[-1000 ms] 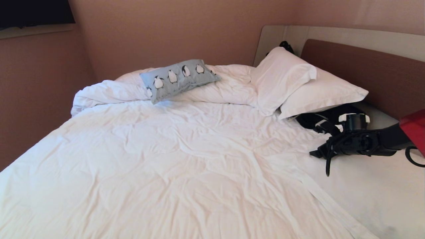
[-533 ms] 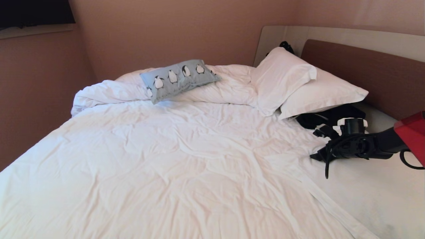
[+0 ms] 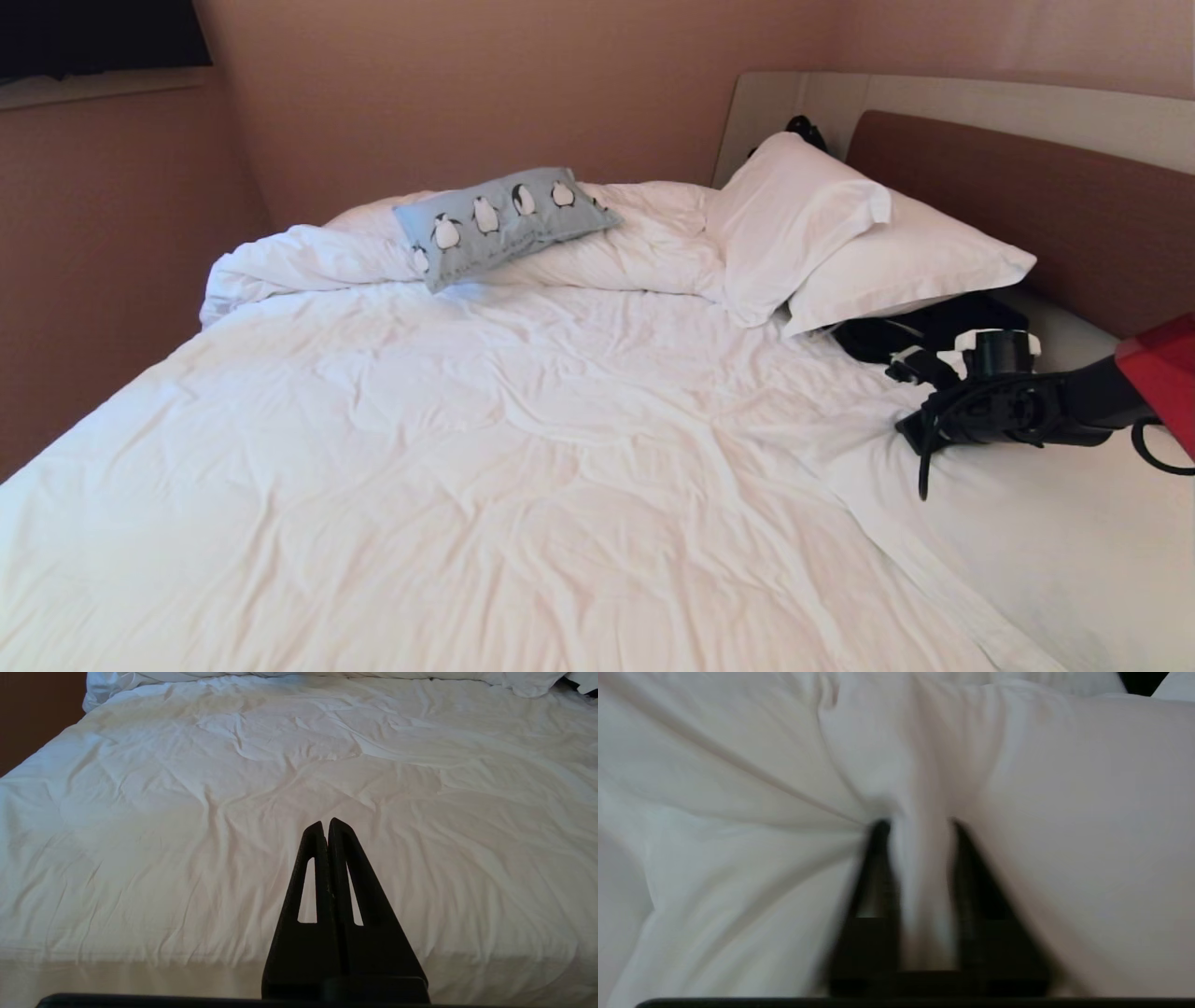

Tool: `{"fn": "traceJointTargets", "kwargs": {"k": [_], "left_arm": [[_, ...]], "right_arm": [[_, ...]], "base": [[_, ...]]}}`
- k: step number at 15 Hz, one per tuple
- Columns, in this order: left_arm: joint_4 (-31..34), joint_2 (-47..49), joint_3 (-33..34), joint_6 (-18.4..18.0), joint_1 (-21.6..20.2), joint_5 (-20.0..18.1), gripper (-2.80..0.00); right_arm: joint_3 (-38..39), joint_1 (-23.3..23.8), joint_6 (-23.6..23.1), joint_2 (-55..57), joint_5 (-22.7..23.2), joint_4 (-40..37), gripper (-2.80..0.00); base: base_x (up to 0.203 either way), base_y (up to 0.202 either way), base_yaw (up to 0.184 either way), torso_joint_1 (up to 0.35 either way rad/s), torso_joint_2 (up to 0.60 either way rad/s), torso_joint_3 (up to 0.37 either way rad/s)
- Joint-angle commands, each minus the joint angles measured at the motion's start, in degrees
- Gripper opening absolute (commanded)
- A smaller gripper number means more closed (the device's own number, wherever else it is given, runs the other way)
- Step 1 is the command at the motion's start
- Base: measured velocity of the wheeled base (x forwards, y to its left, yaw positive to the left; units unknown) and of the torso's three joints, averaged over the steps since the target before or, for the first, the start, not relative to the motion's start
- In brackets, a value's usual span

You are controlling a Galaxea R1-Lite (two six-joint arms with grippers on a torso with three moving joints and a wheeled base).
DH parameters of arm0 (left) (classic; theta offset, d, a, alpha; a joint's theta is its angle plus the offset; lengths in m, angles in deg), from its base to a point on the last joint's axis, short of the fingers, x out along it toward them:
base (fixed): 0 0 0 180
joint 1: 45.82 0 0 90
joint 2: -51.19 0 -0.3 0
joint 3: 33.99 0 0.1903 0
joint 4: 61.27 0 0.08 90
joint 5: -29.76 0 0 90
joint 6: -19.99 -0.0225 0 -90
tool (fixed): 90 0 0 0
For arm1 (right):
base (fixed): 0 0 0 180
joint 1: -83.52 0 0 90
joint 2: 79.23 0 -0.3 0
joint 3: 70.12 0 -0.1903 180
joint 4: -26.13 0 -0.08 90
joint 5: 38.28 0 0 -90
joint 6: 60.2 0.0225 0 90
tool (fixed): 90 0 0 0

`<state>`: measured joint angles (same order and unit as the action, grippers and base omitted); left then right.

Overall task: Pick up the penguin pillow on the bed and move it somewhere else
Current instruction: Place the pillow at the bedside

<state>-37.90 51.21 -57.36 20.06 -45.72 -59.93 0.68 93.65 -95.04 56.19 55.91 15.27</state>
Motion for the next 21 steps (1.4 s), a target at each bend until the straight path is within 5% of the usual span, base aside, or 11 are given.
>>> {"fn": "traceJointTargets", "kwargs": {"k": [1, 6, 13, 17, 21], "left_arm": [[0.0, 0.0, 0.1, 0.0, 0.0, 0.0, -2.8], [0.0, 0.0, 0.1, 0.0, 0.0, 0.0, -2.8], [0.0, 0.0, 0.1, 0.0, 0.0, 0.0, -2.8], [0.0, 0.0, 0.0, 0.0, 0.0, 0.0, -2.8], [0.0, 0.0, 0.0, 0.0, 0.0, 0.0, -2.8]], "right_arm": [[0.0, 0.2, -0.1, -1.5, 0.0, 0.1, -2.8], [-1.8, 1.8, 2.6, -3.1, 0.0, 2.9, -2.8], [-15.5, 8.4, 13.5, -2.8, -1.3, 1.6, -2.8], [-25.3, 10.9, 19.3, 0.8, -11.7, 0.8, -2.8], [-25.4, 12.6, 19.5, 1.1, -12.7, 6.4, -2.8]], "base": [[0.0, 0.0, 0.0, 0.0, 0.0, 0.0], [0.0, 0.0, 0.0, 0.0, 0.0, 0.0], [0.0, 0.0, 0.0, 0.0, 0.0, 0.0], [0.0, 0.0, 0.0, 0.0, 0.0, 0.0], [0.0, 0.0, 0.0, 0.0, 0.0, 0.0]]}}
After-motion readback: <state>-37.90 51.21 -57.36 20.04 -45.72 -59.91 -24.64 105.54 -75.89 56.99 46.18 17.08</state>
